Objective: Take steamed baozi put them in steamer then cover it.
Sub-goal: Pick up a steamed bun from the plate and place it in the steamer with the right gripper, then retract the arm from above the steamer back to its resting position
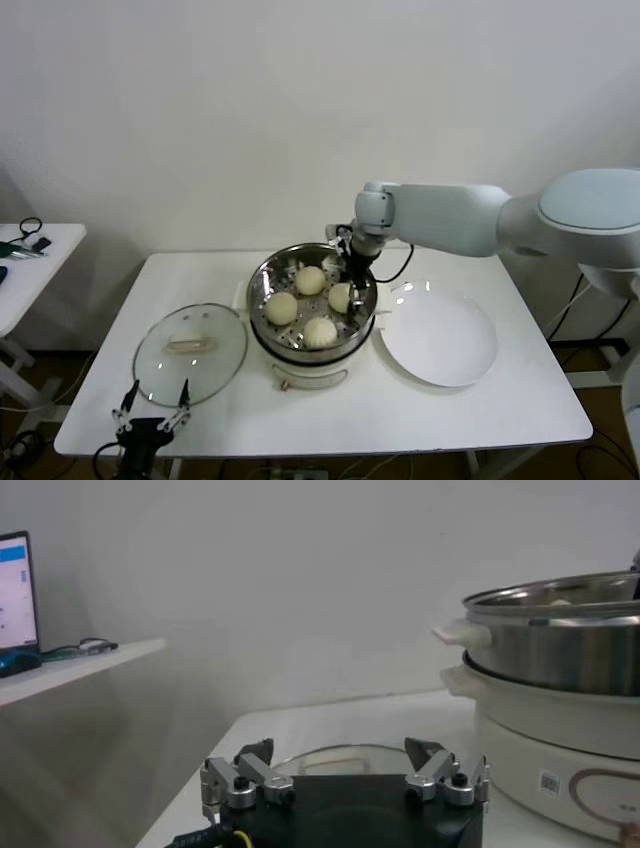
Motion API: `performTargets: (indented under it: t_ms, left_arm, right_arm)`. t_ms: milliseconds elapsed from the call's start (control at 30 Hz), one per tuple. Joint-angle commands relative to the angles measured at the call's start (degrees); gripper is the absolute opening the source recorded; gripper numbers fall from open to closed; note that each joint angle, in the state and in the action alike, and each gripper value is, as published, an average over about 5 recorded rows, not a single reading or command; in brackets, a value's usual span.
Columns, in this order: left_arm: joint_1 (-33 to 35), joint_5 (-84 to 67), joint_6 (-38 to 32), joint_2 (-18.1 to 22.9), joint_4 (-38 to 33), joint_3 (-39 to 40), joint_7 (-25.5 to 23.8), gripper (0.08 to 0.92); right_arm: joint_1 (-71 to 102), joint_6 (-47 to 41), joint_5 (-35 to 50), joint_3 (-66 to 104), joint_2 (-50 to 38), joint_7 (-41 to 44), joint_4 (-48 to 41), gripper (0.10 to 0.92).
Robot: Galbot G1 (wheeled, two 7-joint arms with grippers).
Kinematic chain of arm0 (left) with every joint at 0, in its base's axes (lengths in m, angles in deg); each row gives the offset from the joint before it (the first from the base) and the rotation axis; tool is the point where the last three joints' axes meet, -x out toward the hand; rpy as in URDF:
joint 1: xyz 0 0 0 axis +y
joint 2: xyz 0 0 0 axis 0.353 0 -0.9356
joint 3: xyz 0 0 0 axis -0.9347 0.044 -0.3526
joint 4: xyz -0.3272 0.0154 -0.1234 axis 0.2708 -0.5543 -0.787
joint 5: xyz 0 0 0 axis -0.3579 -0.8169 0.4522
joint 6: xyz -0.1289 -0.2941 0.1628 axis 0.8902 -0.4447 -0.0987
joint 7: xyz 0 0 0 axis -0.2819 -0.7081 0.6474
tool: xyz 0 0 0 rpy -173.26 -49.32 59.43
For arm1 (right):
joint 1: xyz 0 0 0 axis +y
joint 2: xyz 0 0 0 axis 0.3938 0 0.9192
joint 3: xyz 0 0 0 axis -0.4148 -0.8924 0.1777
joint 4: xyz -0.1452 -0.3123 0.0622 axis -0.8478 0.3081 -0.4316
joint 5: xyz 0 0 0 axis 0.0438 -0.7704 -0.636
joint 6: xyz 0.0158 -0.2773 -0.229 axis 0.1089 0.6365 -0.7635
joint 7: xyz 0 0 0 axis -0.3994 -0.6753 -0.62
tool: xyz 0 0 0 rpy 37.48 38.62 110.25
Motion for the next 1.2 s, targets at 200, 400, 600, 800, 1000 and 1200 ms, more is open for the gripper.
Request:
performTargets:
  t_ms: [200, 400, 600, 800, 1000, 1200]
  left_arm:
    - [0.03, 0.24, 0.07, 0.04, -0.37, 0.02, 0.00, 0.823]
    - [-0.03, 0.53, 0.13, 0.05, -0.53, 0.12, 0.01, 0.823]
    - [-0.04, 0.94, 0.05, -0.02, -0.37, -0.02, 0.04, 0.823]
    - [0.09, 1.54, 0.05, 0.02, -0.57, -0.19, 0.06, 0.823]
    - [-0.04, 2.53, 0.19, 0.20, -0.91, -0.32, 0.34, 0.823]
    - [-1.13, 4.62, 0.21, 0.33, -0.63, -0.73, 0.59, 0.823]
  right_arm:
    - [-0.20, 0.03, -0.70, 1.39, -0.39, 0.56, 0.13, 0.821]
    - [-1.83, 0.99, -0.52, 3.54, -1.80, 1.28, 0.20, 0.823]
    - [-2.44, 3.15, 0.01, 8.49, -5.43, 0.50, 0.98, 0.823]
    - [-2.91, 7.41, 1.23, 11.86, -13.00, -3.17, 5.21, 0.823]
    - [1.45, 13.91, -0.79, 16.23, -23.18, -13.91, 10.11, 0.823]
    - [15.06, 20.28, -2.23, 30.37, -33.62, -31.14, 15.58, 0.823]
